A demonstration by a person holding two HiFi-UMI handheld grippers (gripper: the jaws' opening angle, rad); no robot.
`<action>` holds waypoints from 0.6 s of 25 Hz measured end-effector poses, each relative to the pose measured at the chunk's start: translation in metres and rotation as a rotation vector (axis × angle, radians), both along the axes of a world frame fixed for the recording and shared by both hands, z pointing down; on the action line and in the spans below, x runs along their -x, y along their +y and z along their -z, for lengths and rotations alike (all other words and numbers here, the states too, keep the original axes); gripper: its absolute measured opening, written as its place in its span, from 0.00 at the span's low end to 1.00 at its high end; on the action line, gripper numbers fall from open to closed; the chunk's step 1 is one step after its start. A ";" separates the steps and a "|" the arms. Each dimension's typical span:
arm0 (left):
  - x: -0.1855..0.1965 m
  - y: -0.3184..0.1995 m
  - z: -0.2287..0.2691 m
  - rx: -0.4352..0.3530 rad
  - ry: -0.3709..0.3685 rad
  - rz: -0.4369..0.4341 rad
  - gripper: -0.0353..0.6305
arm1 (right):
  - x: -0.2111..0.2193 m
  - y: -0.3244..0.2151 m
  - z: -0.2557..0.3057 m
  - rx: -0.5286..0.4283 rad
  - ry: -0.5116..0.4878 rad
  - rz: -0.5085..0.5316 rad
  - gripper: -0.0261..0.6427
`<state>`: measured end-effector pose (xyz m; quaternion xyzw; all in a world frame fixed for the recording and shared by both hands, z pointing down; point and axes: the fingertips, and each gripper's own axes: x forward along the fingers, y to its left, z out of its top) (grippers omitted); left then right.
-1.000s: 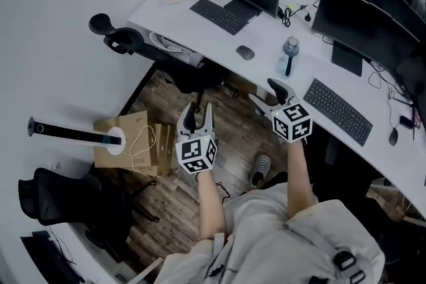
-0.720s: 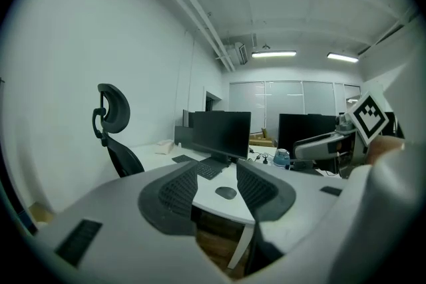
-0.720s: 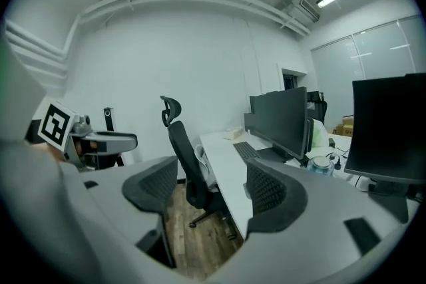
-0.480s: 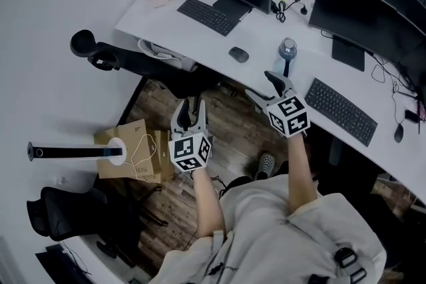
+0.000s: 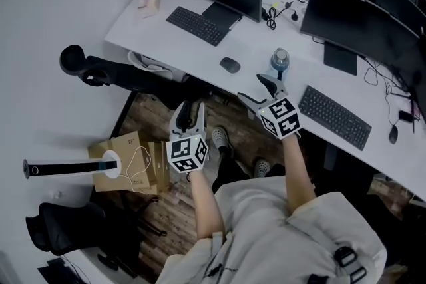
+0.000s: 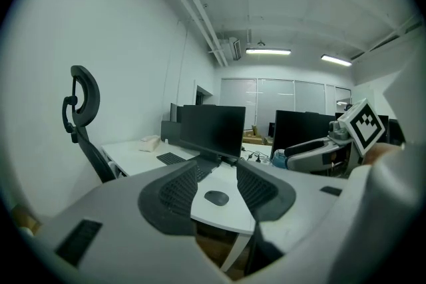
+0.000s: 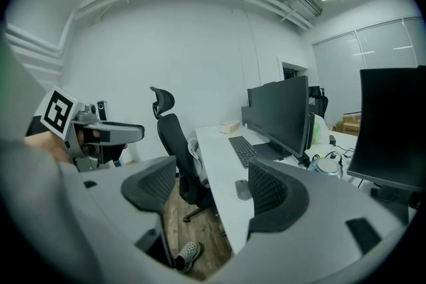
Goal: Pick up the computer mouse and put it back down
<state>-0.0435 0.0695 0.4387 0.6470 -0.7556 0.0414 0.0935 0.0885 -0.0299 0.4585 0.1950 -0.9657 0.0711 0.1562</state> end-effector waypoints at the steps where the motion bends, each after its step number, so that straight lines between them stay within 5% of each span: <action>1: 0.003 -0.007 0.001 -0.002 0.000 -0.006 0.35 | 0.004 -0.004 0.000 0.000 0.000 -0.002 0.56; 15: 0.068 -0.123 -0.001 -0.026 0.061 -0.087 0.35 | 0.067 -0.098 -0.009 -0.004 0.045 -0.095 0.56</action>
